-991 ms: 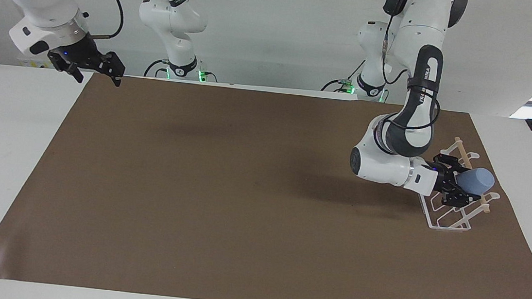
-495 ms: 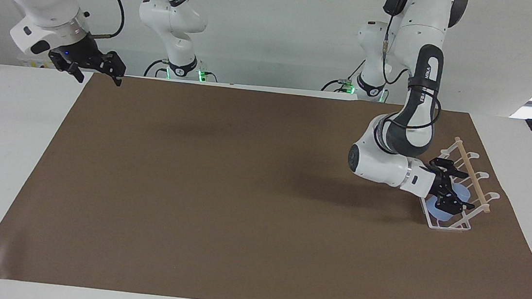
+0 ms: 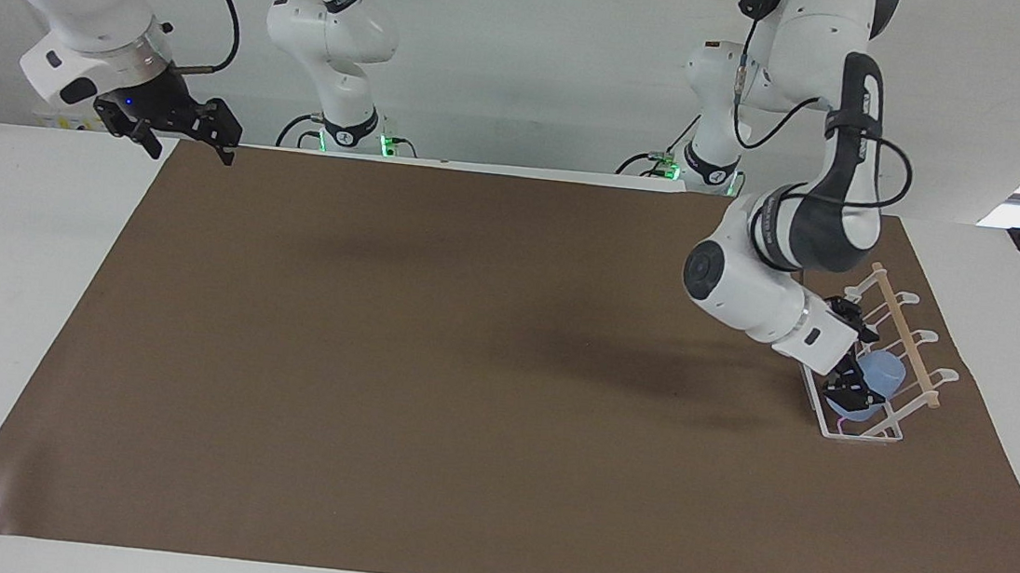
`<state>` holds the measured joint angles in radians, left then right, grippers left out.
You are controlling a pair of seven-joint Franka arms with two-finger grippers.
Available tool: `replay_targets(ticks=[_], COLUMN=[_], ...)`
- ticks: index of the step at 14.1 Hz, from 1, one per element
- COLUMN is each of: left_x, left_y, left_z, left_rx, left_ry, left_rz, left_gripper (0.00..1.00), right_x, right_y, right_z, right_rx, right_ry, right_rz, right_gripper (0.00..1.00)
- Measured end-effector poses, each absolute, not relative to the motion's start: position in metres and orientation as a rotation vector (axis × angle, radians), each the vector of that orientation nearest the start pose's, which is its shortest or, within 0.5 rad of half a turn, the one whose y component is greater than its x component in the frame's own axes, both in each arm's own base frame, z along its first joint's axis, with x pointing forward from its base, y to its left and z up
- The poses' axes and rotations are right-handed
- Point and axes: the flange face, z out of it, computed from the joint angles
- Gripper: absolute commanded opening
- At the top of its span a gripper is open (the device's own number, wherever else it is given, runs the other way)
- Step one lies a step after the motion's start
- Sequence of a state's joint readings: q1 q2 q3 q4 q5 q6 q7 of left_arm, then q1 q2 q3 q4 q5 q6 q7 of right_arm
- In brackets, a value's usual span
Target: Hang cup on cup holder
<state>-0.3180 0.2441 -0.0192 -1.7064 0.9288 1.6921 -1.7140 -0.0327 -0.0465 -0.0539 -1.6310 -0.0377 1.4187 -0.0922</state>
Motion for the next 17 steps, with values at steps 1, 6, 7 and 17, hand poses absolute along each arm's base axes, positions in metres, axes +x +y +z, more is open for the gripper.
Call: replay_targets(ticks=[1, 6, 7, 17], left_x=[0.599, 0.565, 0.565, 0.553], left_y=[-0.120, -0.072, -0.069, -0.058], left_z=[0.492, 0.586, 0.592, 0.601], left_rx=[-2.069, -2.684, -2.791, -3.142], left_ry=[-1.233, -0.904, -0.799, 0.124], left_rz=[-0.734, -0.283, -0.221, 0.142], left_gripper=[1.00, 1.00, 1.00, 1.00], right_x=[0.520, 0.520, 0.520, 0.520], right_y=[-0.050, -0.050, -0.050, -0.050], right_z=[0.610, 0.610, 0.610, 0.610], right_rx=[-3.151, -3.150, -3.150, -3.150], right_ry=[-0.005, -0.005, -0.005, -0.005], right_rz=[0.266, 0.266, 0.266, 0.266], right_gripper=[1.00, 1.00, 1.00, 1.00])
